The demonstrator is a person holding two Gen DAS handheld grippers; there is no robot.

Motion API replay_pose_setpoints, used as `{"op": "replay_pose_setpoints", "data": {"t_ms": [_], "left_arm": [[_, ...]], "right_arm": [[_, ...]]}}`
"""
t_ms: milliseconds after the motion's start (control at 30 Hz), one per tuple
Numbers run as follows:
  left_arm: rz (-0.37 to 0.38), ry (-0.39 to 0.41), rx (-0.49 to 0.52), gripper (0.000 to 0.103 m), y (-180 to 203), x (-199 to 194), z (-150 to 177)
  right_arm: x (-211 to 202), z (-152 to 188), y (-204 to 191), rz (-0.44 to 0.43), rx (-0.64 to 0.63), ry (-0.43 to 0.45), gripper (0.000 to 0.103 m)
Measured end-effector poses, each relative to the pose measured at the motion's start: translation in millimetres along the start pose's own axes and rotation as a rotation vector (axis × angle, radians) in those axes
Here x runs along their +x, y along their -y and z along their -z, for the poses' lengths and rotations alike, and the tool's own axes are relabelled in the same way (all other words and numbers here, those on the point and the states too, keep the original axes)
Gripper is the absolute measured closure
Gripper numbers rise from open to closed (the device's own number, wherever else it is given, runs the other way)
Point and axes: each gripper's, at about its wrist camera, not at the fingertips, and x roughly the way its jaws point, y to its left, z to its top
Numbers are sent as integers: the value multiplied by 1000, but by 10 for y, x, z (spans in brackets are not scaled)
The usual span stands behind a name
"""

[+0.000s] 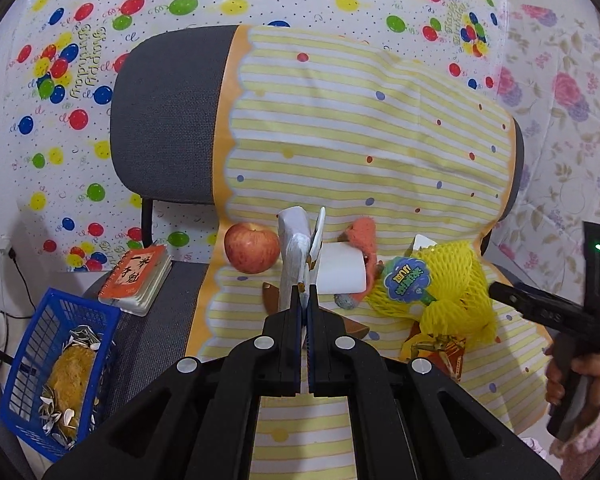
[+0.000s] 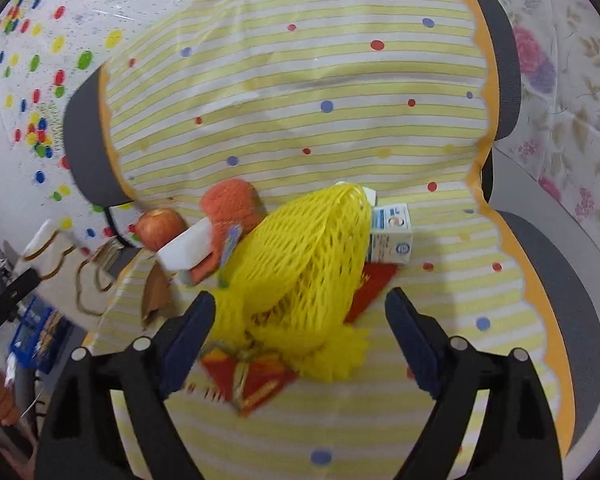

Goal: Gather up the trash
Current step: 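Grasp the yellow mesh net with the right tool while the left tool holds the tissue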

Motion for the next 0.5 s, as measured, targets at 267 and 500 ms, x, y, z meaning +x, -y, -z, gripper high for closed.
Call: {"op": "replay_pose_setpoints", "data": {"t_ms": [267,500], "left_arm": [[19,-24,13,101,68,127,29],[28,-17,11,101,81,44,38]], "right_arm": [[502,-218,314,-68,224,-71,35],[477,-330,40,-35,135,-70,94]]}}
